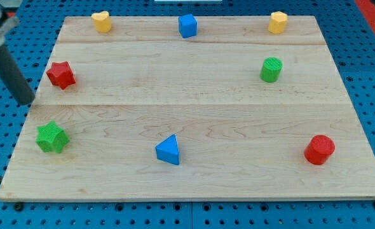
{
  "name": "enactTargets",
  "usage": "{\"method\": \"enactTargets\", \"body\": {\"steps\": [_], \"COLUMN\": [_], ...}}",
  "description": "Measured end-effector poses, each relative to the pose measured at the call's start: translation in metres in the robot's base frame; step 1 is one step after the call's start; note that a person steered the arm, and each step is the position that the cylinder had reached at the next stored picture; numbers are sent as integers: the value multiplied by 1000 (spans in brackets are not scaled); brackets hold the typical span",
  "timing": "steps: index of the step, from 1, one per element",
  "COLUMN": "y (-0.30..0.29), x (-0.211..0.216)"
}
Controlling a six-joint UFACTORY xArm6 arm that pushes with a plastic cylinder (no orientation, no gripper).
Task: Move the red star to the top left of the blue triangle
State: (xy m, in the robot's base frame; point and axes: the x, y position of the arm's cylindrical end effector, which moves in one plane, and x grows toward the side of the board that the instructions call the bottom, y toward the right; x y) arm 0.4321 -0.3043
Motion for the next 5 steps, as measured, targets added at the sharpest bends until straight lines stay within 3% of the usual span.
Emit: {"method": "enactTargets", "body": {"steps": [2, 3, 5], "y": [19, 79, 182], "x": [-72, -69, -8]}}
